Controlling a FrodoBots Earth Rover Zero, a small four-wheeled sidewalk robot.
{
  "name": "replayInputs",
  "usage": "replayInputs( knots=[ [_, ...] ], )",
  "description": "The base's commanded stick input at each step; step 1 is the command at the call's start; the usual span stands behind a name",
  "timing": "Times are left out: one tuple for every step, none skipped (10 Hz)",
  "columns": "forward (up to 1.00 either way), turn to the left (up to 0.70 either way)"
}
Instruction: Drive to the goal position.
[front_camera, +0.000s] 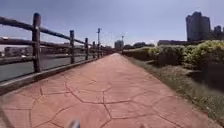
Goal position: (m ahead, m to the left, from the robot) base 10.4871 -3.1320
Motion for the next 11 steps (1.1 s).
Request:
replayInputs(
  knots=[
    [0.85, 0.00],
    [0.85, 0.00],
    [0.85, 0.00],
    [0.85, 0.00],
    [0.85, 0.00],
    [0.85, 0.00],
    [0.85, 0.00],
    [0.85, 0.00],
    [0.85, 0.00],
    [0.85, 0.00],
    [0.85, 0.00]
  ],
)
